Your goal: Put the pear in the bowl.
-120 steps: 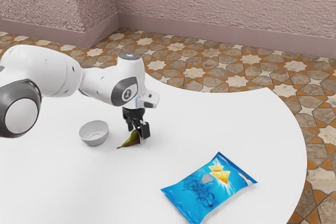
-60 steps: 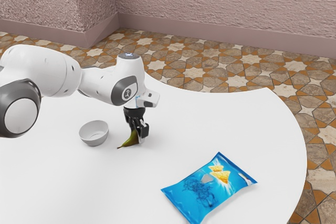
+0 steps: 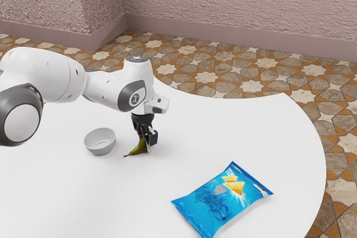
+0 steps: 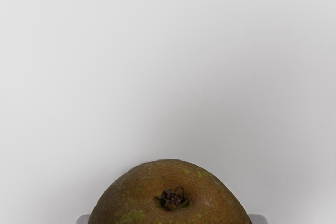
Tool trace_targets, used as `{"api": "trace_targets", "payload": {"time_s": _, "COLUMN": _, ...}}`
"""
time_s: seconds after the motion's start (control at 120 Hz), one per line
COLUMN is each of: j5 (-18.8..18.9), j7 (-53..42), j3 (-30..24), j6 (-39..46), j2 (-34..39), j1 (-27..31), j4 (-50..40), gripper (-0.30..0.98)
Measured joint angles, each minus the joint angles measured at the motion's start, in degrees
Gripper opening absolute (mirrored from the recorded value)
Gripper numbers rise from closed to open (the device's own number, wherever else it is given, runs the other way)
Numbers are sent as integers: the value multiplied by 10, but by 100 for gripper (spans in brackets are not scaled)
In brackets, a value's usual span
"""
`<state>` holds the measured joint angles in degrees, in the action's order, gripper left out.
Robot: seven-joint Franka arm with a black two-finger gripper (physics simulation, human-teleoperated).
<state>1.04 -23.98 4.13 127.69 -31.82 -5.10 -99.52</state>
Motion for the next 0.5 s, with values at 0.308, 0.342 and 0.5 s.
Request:
{"api": "trace_targets", "payload": {"time_s": 0.308, "j5": 10, "j7": 1, "j3": 8, "j6": 0, "j2": 69, "j1": 4, "j4": -23, "gripper": 27}}
{"api": "trace_targets", "payload": {"time_s": 0.342, "j5": 12, "j7": 1, "j3": 11, "j6": 0, "j2": 81, "j1": 7, "j4": -30, "gripper": 27}}
{"api": "trace_targets", "payload": {"time_s": 0.5, "j5": 22, "j7": 1, "j3": 14, "j6": -1, "j2": 154, "j1": 61, "j4": -97, "gripper": 28}}
